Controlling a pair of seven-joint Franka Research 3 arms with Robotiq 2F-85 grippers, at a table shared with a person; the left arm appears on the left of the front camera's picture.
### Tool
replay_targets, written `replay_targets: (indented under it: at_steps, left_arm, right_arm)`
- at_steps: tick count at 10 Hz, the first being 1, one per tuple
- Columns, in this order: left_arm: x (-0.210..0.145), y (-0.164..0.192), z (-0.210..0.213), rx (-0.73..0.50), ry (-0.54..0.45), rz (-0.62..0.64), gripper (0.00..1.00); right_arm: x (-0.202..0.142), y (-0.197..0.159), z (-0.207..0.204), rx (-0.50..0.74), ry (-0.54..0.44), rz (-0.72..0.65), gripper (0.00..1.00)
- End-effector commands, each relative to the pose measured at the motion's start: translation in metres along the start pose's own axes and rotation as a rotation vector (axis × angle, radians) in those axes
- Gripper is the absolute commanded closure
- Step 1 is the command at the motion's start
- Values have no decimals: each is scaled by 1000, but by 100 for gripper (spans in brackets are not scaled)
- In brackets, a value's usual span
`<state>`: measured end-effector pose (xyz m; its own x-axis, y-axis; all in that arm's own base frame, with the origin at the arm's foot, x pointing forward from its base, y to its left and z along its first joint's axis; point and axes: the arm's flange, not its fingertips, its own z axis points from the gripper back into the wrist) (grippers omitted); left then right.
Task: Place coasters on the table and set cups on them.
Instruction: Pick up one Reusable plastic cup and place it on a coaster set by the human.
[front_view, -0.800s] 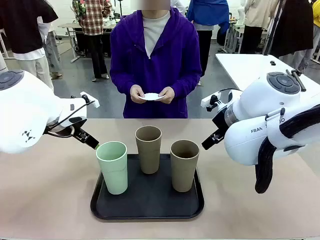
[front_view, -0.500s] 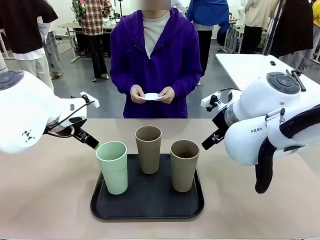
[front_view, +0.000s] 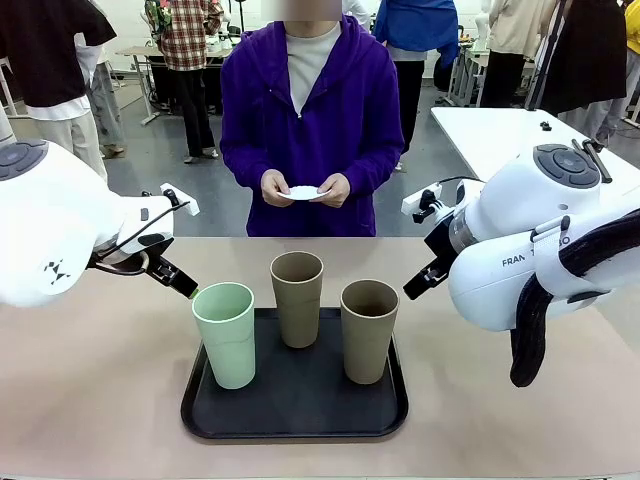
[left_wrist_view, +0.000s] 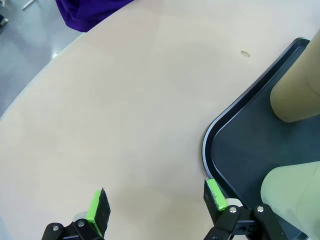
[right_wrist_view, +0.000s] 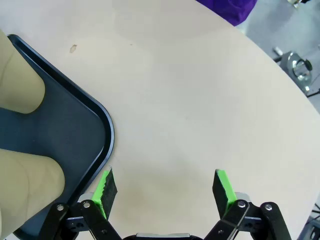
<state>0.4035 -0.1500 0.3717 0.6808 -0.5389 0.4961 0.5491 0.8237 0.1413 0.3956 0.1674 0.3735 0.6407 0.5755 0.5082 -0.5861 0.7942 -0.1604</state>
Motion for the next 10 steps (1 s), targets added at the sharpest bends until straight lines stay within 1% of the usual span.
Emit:
replay_targets:
  at_steps: [1, 3, 4, 5, 6, 7, 8, 9, 10]
  left_arm:
    - [0, 0, 0, 0, 0, 0, 0]
    - [0, 0, 0, 0, 0, 0, 0]
    - [1, 3, 16, 13, -10, -9, 0]
    - [3, 6, 41, 32, -22, -24, 0]
    - [2, 5, 66, 18, -10, -34, 0]
    - [-4, 2, 84, 22, 25, -39, 0]
    - [-16, -5, 98, -19, 109, -50, 0]
    - [-27, -9, 108, -59, 157, -46, 0]
    - [-37, -15, 120, -76, 178, -44, 0]
  right_arm:
    - [0, 0, 0, 0, 0, -1, 0]
    - [0, 0, 0, 0, 0, 0, 0]
    - [5, 1, 17, -5, 6, 13, 0]
    - [11, 9, 44, -36, 26, 38, 0]
    - [14, 16, 73, -77, 70, 57, 0]
    - [9, 22, 94, -139, 148, 67, 0]
    - [-6, 27, 110, -145, 263, 32, 0]
    - [-24, 33, 124, -110, 313, 5, 0]
    - [-44, 38, 134, -72, 318, -44, 0]
